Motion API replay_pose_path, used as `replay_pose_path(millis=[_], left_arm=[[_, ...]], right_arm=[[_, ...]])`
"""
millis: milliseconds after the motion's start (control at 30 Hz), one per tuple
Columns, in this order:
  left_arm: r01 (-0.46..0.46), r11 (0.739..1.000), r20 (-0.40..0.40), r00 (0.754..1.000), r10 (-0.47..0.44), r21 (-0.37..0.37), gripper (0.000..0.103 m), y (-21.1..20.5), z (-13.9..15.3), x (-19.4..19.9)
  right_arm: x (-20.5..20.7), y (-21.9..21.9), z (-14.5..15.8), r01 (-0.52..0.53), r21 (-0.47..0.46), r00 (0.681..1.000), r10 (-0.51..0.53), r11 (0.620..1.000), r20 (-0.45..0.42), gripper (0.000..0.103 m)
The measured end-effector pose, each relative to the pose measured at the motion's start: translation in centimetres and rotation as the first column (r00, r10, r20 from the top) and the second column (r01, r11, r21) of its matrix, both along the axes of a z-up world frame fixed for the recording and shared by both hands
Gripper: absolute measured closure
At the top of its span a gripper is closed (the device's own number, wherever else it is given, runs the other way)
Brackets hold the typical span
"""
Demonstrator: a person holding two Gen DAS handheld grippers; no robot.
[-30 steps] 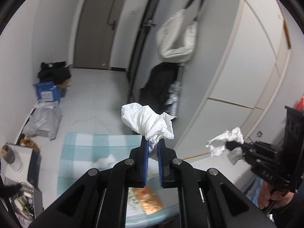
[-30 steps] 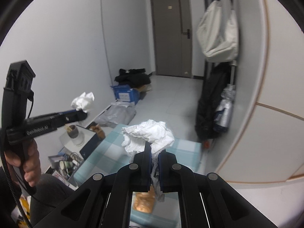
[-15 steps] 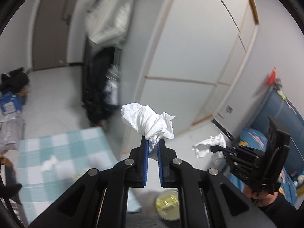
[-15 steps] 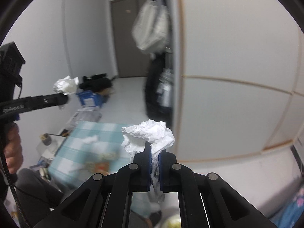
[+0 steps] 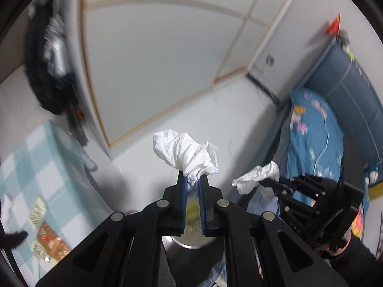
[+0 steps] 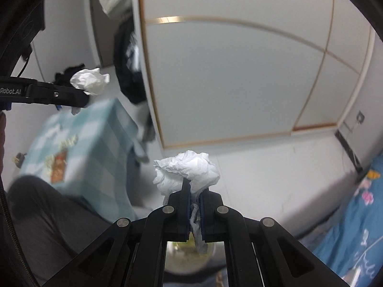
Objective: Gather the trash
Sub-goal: 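Carry both white tissues with both grippers over the trash bin, then open both grippers to drop the tissues into the bin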
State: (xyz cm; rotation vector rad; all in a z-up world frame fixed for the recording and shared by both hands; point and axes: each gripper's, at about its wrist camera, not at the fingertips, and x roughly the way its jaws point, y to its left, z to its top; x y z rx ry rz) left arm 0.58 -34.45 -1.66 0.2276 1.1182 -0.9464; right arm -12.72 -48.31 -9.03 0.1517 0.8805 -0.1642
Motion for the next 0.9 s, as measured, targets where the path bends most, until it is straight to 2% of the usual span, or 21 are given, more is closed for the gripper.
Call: replay_pose_path(millis=[33,133,200,300,433,500,600,733,900], left_arm=[[0.008,1.0,-0.024,1.0,-0.007,0.022,0.098,-0.4,-1.2,0.0],[0.039,0.997,-0.164,0.986,-0.027,0.069,0.098,-1.3,-4.8,0.5],[0.072,0.991,-0.194,0.98,-0.048,0.116,0.098,-2.2,-6.4,0.3],[0.142,0.975,-0.222,0.97,-0.103,0.172,0.098,-3.9,-8.1,-0.6],[0.233,0.941,-0.334,0.931,-0.144,0.245,0.098,-6.0,-11.8,-1.4],[0.266,0.919,-0.358,0.921,-0.154,0.289,0.098,-6.7,-13.7,-1.7],[0.32,0.889,-0.441,0.884,-0.156,0.327,0.098,-7.3,-16.3,-2.0],[0.359,0.857,-0.549,0.829,-0.11,0.37,0.098,-8.0,-19.8,-2.0],[0.408,0.815,-0.59,0.801,-0.103,0.411,0.098,-8.7,-22.4,-2.1]], right_arm=[[-0.1,0.0,-0.9,0.001,0.007,1.0,-0.001,1.0,-0.02,0.098],[-0.8,-1.0,-3.8,0.006,0.048,0.997,-0.003,0.999,-0.072,0.098],[-0.8,-1.5,-5.7,0.018,0.091,0.994,-0.008,0.996,-0.113,0.098],[-0.8,-1.5,-8.0,-0.005,0.093,0.986,0.02,0.996,-0.163,0.098],[-0.8,-0.5,-9.9,-0.118,0.021,0.977,0.12,0.993,-0.178,0.098],[-1.0,0.1,-11.2,-0.17,0.009,0.964,0.168,0.985,-0.208,0.098],[-1.1,1.2,-13.2,-0.226,0.0,0.941,0.218,0.974,-0.258,0.097],[-1.2,1.8,-15.3,-0.215,0.044,0.926,0.218,0.976,-0.308,0.095],[-0.8,2.6,-17.7,-0.21,0.086,0.9,0.227,0.974,-0.372,0.095]])
